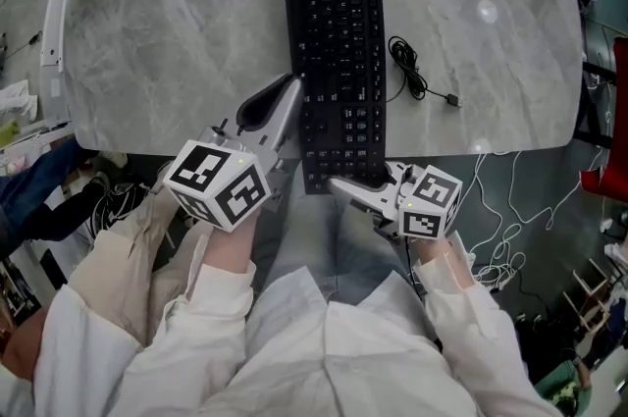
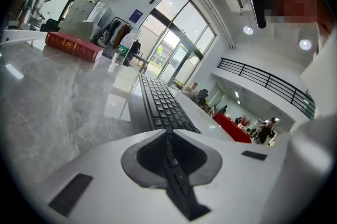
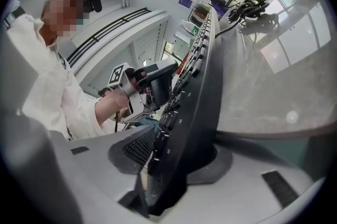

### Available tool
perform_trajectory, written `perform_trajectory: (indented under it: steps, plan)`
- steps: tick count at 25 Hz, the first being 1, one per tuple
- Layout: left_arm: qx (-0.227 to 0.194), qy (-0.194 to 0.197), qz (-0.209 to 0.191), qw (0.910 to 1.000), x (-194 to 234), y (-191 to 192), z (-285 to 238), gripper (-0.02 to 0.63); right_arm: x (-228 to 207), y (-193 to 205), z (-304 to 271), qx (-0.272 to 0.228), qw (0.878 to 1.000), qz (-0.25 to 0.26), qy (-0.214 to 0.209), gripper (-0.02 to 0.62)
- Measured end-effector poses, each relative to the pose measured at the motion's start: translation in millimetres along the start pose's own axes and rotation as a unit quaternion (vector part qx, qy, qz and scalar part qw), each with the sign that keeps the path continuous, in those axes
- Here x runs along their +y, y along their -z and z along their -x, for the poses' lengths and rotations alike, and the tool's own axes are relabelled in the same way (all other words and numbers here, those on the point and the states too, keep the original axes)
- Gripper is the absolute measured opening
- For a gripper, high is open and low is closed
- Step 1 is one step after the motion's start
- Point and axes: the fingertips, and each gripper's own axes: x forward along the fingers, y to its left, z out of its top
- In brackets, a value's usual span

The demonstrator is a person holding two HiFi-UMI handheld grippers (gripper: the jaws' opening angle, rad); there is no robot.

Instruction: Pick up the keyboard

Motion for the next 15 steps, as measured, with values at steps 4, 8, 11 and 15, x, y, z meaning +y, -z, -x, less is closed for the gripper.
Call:
perform_trajectory:
  steps: [4,8,11,15]
  plan:
    - [-0.001,-0.006,0.014,0.9999,6.0,-1.2,-2.9,0.127,-0.9,-0.3,-1.2,-0.003,1.0,0.003,-0.002,0.201]
    - [0.004,-0.007,0.023,0.9997,7.0,-1.0,-4.5,0.197,1.0,-1.7,-0.2,-0.004,1.0,0.004,-0.004,0.199]
    - [0.006,0.002,0.022,0.9997,4.4,-3.8,-6.0,0.215,2.4,-2.8,0.2,-0.005,1.0,0.007,-0.004,0.199]
    - [0.012,0.013,0.025,0.9995,5.5,-2.3,-12.1,0.235,-1.3,-0.4,-1.0,-0.009,1.0,0.018,-0.005,0.199]
